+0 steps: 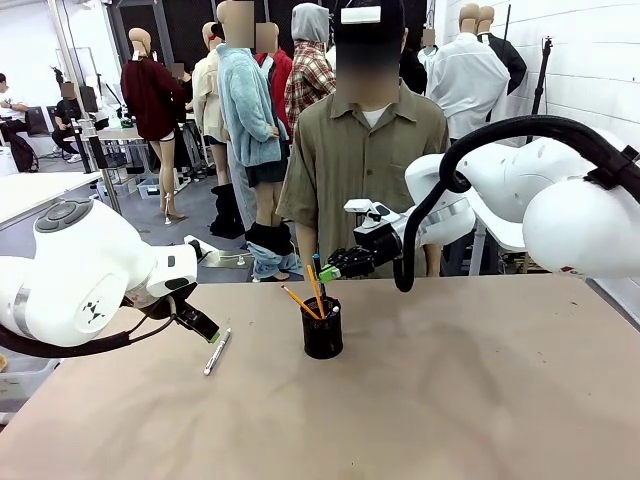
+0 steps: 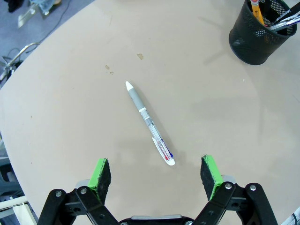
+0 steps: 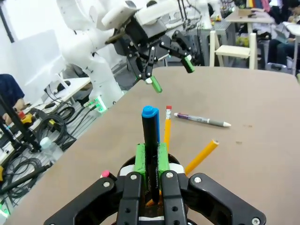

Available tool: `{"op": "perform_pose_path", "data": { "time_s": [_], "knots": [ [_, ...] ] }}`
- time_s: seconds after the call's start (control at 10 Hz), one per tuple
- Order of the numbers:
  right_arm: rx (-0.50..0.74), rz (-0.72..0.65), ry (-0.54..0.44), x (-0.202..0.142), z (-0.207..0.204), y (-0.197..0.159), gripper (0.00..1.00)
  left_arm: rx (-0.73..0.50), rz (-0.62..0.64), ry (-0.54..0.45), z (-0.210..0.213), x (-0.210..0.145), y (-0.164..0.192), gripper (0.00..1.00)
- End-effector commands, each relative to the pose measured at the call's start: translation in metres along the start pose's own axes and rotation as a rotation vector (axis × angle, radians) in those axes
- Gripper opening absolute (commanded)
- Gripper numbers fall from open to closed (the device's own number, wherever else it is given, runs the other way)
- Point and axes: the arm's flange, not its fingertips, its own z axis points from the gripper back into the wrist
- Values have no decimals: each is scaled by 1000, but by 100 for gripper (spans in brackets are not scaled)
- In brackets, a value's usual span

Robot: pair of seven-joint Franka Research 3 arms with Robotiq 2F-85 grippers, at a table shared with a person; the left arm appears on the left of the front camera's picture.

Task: Place the pens into the pen holder.
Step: Pick up a writing instrument from the table and place it into the Pen holder.

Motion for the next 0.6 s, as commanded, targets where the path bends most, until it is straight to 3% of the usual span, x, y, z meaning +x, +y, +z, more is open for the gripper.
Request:
{"op": "perform_pose_path", "data": {
  "time_s": [0.0,0.2,0.3,0.5],
  "knots": [
    [36,-18,29,1,2,-15,0,-1,5,-2,1,-1,2,100],
    [64,-27,44,0,-1,-17,0,-1,5,-2,1,-1,2,100],
    [67,-25,47,0,-2,-17,5,-1,5,-2,1,-1,2,100],
    [72,-26,55,1,-2,-17,42,-1,5,-2,1,-1,2,100]
  ]
}}
